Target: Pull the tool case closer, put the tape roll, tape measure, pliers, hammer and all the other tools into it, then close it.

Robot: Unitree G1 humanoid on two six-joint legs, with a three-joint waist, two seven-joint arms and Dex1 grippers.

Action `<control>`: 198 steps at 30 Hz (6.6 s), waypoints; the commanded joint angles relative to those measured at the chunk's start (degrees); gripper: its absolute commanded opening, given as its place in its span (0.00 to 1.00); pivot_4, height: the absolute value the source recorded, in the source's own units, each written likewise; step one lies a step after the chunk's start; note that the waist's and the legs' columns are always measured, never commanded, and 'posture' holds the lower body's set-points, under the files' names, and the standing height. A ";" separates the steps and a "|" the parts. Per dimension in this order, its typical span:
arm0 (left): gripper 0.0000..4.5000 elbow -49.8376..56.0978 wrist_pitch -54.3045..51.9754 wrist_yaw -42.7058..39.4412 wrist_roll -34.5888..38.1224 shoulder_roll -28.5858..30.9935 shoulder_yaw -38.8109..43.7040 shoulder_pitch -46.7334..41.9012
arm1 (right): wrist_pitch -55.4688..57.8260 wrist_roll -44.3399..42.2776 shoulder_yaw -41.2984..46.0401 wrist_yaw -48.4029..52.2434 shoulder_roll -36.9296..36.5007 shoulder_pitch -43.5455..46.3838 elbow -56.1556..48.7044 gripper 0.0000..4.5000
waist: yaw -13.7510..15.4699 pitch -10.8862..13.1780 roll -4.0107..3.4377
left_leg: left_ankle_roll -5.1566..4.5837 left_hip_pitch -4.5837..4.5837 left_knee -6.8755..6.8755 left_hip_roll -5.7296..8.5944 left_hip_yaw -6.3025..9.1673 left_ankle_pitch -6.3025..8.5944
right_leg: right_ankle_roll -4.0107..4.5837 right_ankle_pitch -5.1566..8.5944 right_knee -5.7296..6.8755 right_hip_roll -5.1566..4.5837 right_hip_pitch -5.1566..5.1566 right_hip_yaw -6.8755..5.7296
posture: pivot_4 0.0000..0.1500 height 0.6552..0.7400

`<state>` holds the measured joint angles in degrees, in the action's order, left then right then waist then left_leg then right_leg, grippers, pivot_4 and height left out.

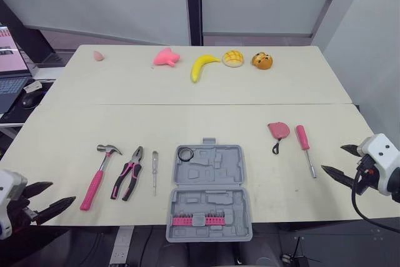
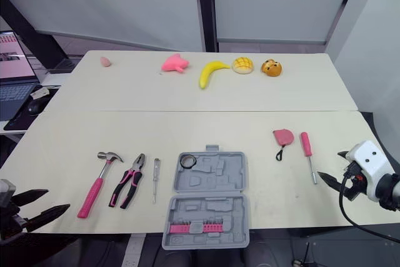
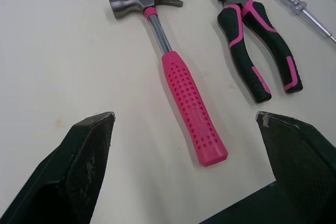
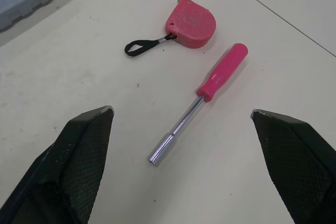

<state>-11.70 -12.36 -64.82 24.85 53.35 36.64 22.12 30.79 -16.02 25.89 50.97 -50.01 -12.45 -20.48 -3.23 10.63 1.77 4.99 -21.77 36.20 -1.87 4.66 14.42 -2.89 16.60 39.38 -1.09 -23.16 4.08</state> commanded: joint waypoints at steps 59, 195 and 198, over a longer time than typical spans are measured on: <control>1.00 32.16 -9.80 -4.00 11.25 -10.25 -33.75 -38.25 | -9.79 13.48 -20.69 -45.60 38.46 28.90 33.01 0.45 | -0.15 -0.13 0.01 | 0.00 -0.10 0.41 0.02 0.06 -0.01 | -0.02 -0.10 0.27 0.06 0.00 0.03 | 1.00 0.83; 1.00 35.16 0.14 -14.19 5.84 -3.31 -36.22 -28.02 | -41.37 13.52 -39.23 16.61 2.78 18.33 27.13 1.00 | 0.39 -0.03 -0.09 | -0.07 0.09 0.65 0.01 0.13 0.04 | -0.24 -0.20 -0.37 0.04 0.66 -0.06 | 1.00 0.83; 1.00 35.50 -0.38 -13.99 6.04 -3.15 -36.20 -28.34 | -41.27 13.69 -39.46 16.94 3.31 18.39 27.21 1.00 | 0.39 -0.03 -0.09 | -0.07 0.09 0.65 0.01 0.14 0.04 | -0.24 -0.20 -0.37 0.04 0.68 -0.06 | 1.00 0.83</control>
<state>22.19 -12.50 -78.36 30.14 49.33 0.40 -5.45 -9.87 -1.79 -13.71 67.50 -46.73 5.43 7.19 -2.84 10.60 1.68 4.91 -21.68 36.85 -1.85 4.80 14.46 -3.13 16.39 39.01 -1.05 -22.48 4.03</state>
